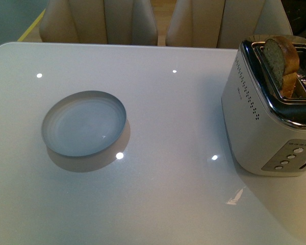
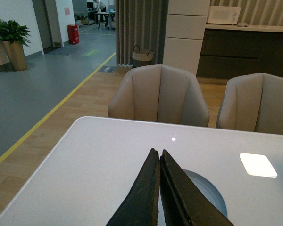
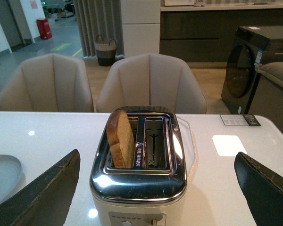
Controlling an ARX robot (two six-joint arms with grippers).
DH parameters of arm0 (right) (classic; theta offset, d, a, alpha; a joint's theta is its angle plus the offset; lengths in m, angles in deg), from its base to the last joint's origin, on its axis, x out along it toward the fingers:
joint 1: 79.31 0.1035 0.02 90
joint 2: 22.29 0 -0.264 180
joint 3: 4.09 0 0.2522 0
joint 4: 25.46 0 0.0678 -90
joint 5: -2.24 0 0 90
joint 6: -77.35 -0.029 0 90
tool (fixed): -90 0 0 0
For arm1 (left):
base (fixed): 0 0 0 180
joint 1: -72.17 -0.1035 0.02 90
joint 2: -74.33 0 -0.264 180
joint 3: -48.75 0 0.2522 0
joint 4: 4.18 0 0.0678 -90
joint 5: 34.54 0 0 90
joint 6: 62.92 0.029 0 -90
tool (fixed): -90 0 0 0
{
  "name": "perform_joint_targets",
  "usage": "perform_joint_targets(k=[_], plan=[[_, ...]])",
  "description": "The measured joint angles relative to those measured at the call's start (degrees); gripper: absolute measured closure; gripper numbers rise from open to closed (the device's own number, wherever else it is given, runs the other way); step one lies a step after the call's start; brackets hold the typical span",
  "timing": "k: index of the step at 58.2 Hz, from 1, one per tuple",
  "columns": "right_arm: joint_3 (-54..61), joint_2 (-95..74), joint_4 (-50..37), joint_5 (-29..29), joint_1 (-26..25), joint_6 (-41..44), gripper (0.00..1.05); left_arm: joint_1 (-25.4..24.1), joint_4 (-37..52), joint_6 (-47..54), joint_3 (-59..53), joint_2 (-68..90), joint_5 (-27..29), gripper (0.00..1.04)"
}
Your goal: Left arm holds plate, right arm toasts bread
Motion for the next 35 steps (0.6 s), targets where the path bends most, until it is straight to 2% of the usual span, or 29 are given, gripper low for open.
perform_joint_targets(k=[4, 26, 28, 35], plan=[[0.0, 0.0, 0.0, 0.0, 0.0, 0.0, 0.09, 0.0, -5.73, 0.0, 0.0, -5.2, 0.0, 1.02], [0.0, 0.0, 0.0, 0.0, 0.0, 0.0, 0.09, 0.0, -6.36, 0.0, 0.0, -7.06, 0.0, 1.02], [0.0, 0.0, 0.0, 0.0, 0.0, 0.0, 0.09, 0.0, -6.38, 0.0, 0.0, -7.06, 0.0, 0.99], [0.0, 0.0, 0.0, 0.0, 0.0, 0.0, 0.09, 0.0, -6.38, 0.0, 0.0, -7.06, 0.0, 0.65]])
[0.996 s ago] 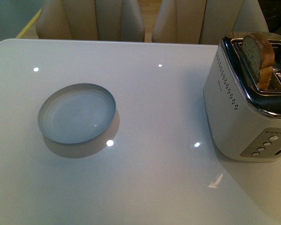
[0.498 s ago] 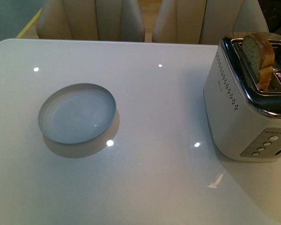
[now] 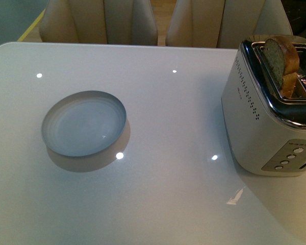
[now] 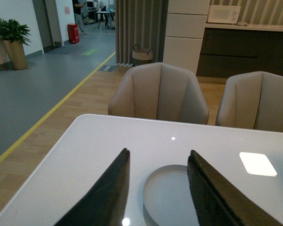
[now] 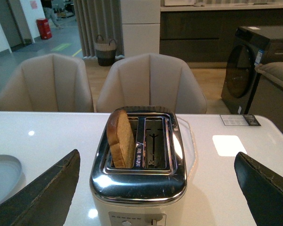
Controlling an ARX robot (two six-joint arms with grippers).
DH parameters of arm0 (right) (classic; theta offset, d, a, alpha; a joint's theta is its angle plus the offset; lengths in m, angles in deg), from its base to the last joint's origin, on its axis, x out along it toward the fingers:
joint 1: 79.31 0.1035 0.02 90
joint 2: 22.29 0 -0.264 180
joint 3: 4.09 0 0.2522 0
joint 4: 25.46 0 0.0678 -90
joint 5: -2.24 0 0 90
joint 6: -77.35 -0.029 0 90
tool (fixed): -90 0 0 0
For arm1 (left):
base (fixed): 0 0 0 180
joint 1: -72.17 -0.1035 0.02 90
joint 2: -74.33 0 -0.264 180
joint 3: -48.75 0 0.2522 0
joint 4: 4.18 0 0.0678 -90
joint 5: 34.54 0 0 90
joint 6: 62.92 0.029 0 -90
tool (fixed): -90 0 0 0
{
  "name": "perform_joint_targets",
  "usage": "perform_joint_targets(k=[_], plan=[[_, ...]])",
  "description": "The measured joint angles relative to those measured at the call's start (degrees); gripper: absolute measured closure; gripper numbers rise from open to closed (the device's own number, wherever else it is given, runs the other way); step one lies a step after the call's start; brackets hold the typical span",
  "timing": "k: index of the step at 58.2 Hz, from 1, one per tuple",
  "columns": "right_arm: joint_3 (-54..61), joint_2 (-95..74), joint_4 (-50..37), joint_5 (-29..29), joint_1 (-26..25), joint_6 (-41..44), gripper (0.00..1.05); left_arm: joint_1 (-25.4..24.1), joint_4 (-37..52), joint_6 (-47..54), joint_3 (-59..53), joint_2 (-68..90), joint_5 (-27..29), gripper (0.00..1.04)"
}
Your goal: Left arm holds plate, right arm toasts bread
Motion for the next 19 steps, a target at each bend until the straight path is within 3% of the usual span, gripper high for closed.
perform_joint_targets(k=[14, 19], plan=[[0.0, 0.0, 0.0, 0.0, 0.0, 0.0, 0.09, 0.0, 0.0, 0.0, 0.0, 0.0, 0.0, 0.17], [0.0, 0.0, 0.0, 0.0, 0.0, 0.0, 0.09, 0.0, 0.0, 0.09, 0.0, 0.0, 0.0, 0.06]])
